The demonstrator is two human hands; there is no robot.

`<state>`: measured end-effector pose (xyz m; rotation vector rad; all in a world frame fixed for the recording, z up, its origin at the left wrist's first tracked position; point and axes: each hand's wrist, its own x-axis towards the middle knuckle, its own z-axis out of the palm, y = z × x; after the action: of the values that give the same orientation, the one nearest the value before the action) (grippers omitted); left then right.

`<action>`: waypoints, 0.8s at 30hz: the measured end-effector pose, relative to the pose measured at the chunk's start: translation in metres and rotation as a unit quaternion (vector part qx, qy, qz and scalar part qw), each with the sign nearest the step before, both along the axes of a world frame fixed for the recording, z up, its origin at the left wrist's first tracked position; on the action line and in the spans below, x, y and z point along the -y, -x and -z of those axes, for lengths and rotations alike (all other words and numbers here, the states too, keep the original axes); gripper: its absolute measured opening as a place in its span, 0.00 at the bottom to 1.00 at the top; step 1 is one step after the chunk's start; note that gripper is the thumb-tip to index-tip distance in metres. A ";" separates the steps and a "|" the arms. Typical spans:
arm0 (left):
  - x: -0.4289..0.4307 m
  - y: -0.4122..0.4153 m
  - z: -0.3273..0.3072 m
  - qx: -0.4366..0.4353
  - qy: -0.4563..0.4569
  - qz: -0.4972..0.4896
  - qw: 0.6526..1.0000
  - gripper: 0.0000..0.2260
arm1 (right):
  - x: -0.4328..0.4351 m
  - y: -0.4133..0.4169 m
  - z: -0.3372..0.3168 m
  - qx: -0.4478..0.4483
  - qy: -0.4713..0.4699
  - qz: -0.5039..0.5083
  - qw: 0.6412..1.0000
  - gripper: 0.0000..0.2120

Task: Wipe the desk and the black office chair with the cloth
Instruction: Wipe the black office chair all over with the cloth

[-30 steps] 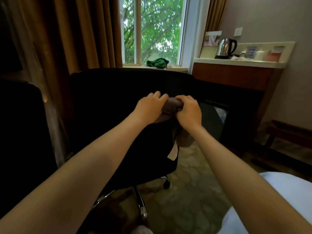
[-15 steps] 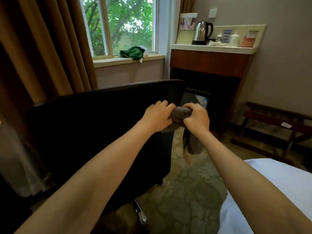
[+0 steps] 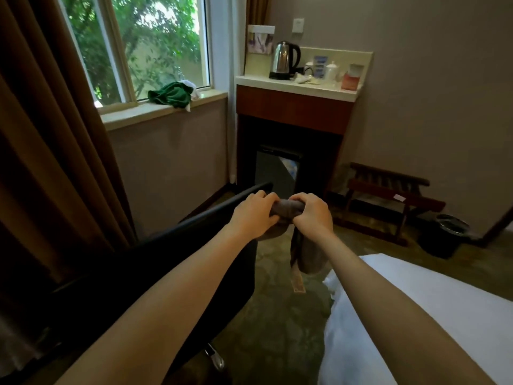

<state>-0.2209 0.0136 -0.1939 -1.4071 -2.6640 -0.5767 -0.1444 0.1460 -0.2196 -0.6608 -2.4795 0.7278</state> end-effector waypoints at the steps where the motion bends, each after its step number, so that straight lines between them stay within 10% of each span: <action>1: -0.003 0.001 -0.002 -0.004 -0.001 0.006 1.000 0.19 | -0.002 -0.001 -0.002 0.005 -0.002 0.001 1.000 0.19; 24: -0.196 0.046 0.087 0.184 -0.072 -0.086 0.976 0.19 | -0.189 0.056 0.070 0.084 0.084 0.034 0.992 0.17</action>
<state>-0.2671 0.2098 -0.2806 -1.1064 -2.9048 -1.0801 -0.2002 0.3347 -0.2892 -0.8970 -2.5501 0.8955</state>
